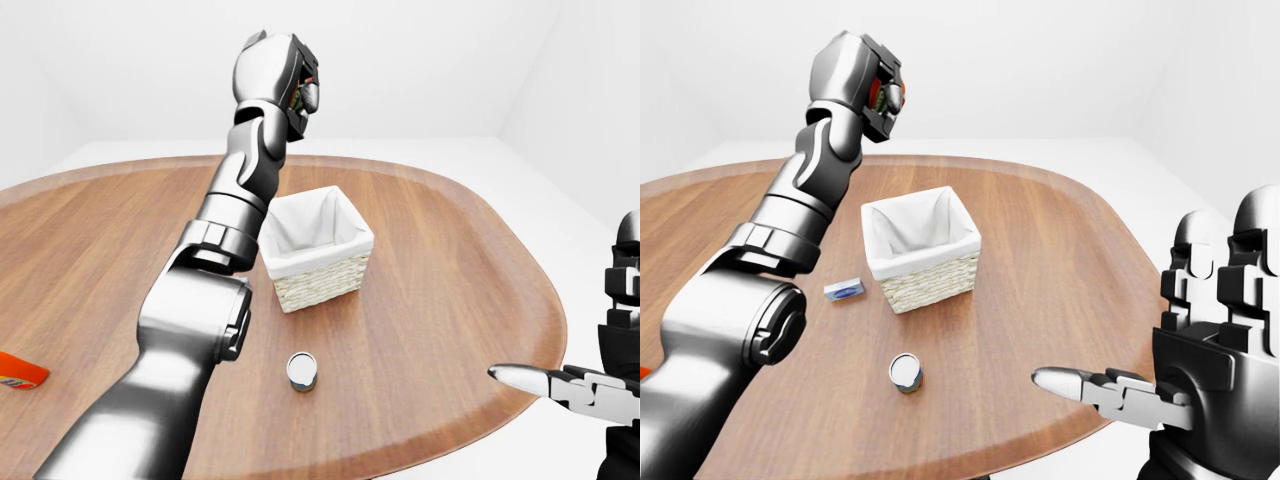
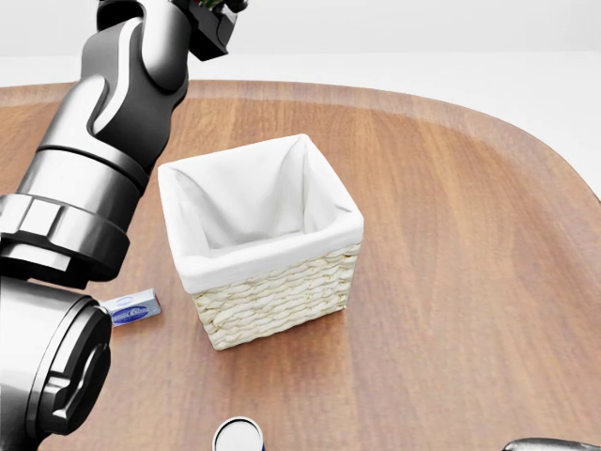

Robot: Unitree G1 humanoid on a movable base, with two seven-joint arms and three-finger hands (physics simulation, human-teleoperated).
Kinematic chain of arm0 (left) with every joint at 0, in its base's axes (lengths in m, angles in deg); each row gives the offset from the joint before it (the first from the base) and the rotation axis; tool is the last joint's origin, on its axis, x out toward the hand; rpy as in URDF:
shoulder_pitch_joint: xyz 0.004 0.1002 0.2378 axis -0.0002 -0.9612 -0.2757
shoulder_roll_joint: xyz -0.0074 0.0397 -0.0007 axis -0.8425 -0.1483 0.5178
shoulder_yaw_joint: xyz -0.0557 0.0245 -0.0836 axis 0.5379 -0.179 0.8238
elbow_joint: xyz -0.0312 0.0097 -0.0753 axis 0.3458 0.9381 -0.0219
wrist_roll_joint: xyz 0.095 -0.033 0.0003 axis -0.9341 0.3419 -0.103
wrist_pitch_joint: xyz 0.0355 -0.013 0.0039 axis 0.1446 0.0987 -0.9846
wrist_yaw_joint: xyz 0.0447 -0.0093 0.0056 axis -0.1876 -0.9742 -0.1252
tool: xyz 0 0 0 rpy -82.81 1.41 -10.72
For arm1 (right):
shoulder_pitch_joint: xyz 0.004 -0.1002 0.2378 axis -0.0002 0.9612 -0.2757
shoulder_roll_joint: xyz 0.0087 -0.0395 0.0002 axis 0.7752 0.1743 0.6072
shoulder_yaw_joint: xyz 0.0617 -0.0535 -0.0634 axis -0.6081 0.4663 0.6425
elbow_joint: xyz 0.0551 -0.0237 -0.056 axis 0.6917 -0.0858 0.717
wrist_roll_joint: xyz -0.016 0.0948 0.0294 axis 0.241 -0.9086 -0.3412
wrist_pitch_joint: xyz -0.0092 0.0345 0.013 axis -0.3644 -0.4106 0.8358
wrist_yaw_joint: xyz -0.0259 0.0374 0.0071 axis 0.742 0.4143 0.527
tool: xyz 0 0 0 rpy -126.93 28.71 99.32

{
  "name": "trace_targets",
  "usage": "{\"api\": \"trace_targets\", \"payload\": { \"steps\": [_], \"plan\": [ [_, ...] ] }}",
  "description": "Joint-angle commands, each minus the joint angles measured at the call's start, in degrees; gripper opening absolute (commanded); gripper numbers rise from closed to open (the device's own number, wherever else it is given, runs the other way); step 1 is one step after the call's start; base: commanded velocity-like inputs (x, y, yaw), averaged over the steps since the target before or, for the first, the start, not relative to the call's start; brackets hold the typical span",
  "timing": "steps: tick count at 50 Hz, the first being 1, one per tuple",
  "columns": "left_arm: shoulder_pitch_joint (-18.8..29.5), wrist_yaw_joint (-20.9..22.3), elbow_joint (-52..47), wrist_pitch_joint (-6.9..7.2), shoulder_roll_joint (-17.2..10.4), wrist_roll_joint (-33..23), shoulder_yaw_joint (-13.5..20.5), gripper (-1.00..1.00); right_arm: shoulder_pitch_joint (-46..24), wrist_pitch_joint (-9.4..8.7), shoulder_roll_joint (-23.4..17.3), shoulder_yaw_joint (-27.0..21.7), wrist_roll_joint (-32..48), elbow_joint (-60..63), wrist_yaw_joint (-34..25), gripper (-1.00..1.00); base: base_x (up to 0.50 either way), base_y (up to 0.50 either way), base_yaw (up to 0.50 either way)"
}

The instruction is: Pick up the tomato sauce, and put it in the basket.

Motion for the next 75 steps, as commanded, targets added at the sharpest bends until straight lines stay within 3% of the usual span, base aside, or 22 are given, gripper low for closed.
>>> {"api": "trace_targets", "payload": {
  "steps": [1, 3, 4, 6, 7, 8, 11, 13, 15, 17, 21, 23, 25, 41, 60, 61, 63, 75],
  "plan": [
    [7.2, -2.7, 17.6, -1.20, -0.2, -4.8, -0.3, -1.00, -0.1, -0.04, 1.5, -0.2, 0.1, 0.0, -1.4, 1.00, 0.00, 0.00, 0.00],
    [6.5, -0.2, 17.9, -3.12, -0.2, -6.5, -1.1, -1.00, -0.4, -0.17, 1.6, 0.7, 0.9, 0.0, -1.4, 1.00, 0.00, 0.00, 0.00],
    [6.0, 4.2, 17.9, -3.50, 0.3, -4.9, 0.3, -1.00, -0.8, -0.75, 1.6, 0.9, 1.2, 0.0, -1.3, 1.00, 0.00, 0.00, 0.00],
    [4.9, 6.8, 18.1, -3.40, 0.8, -5.0, 0.5, -1.00, -1.1, -0.91, 1.2, 1.2, 1.3, 0.0, -1.0, 1.00, 0.00, 0.00, 0.00],
    [4.6, 7.1, 18.2, -2.54, 0.9, -4.9, 0.8, -1.00, -1.1, -0.91, 1.0, 1.3, 1.4, 0.0, -0.8, 1.00, 0.00, 0.00, 0.00],
    [4.1, 8.3, 18.2, -3.47, 1.1, -4.5, 1.1, -1.00, -1.0, -0.73, 0.7, 1.3, 1.2, 0.0, -0.6, 1.00, 0.00, 0.00, 0.00],
    [3.3, 11.8, 18.2, -1.96, 2.3, -3.4, 2.0, -1.00, -1.0, -0.88, 1.2, 1.3, 1.3, 0.0, -1.0, 1.00, 0.00, 0.00, 0.00],
    [2.2, 11.7, 18.5, 0.62, 2.6, -6.0, -0.2, -1.00, -0.8, -0.57, 1.7, 1.2, 1.5, 0.0, -1.6, 1.00, 0.00, 0.00, 0.00],
    [1.1, 13.8, 18.5, 1.62, 2.9, -6.9, -0.5, -1.00, -0.7, -0.52, 2.6, 1.0, 1.6, 0.0, -2.4, 1.00, 0.00, 0.00, 0.00],
    [-0.3, 11.5, 18.7, 2.77, 3.3, -8.6, -1.2, -1.00, -1.2, -1.20, 3.9, 0.8, 2.0, 0.0, -3.5, 1.00, 0.00, 0.00, 0.00],
    [-2.4, 12.0, 18.9, 4.06, 4.6, -10.4, -1.5, -1.00, -2.4, -2.62, 6.1, 1.2, 3.4, 0.0, -5.5, 1.00, 0.00, 0.00, 0.00],
    [-2.7, 11.9, 18.8, 3.89, 5.2, -11.1, -1.5, -1.00, -1.9, -2.14, 6.8, 0.1, 2.7, 0.0, -6.4, 1.00, 0.00, 0.00, 0.00],
    [-3.1, 12.5, 18.8, 4.61, 5.6, -11.7, -1.7, -1.00, -1.6, -1.87, 7.2, -0.8, 2.0, 0.0, -6.9, 1.00, 0.00, 0.00, 0.00],
    [-4.7, 12.6, 19.0, 3.86, 5.1, -16.1, -2.0, -1.00, -2.0, -2.19, 7.9, -1.3, 2.1, 0.0, -7.6, 1.00, 0.00, 0.00, 0.00],
    [-3.7, 13.0, 18.8, 3.51, 4.3, -16.3, -1.2, -1.00, -2.2, -2.44, 9.2, -1.6, 2.3, 0.0, -8.8, 1.00, 0.00, 0.00, 0.00],
    [-3.6, 12.7, 18.8, 3.21, 4.2, -16.4, -1.2, -0.48, -2.4, -2.75, 9.3, -1.5, 2.5, 0.0, -8.9, 1.00, 0.00, 0.00, 0.00],
    [-3.7, 12.9, 18.9, 3.31, 4.3, -15.9, -1.0, 1.00, -2.5, -2.83, 9.4, -1.6, 2.5, 0.0, -9.1, 1.00, 0.00, 0.00, 0.00],
    [-3.9, 12.8, 18.9, 2.77, 4.3, -16.1, -1.3, 1.00, -2.2, -2.35, 8.2, -0.8, 2.5, 0.0, -7.8, 1.00, 0.00, 0.00, 0.00]
  ]
}}
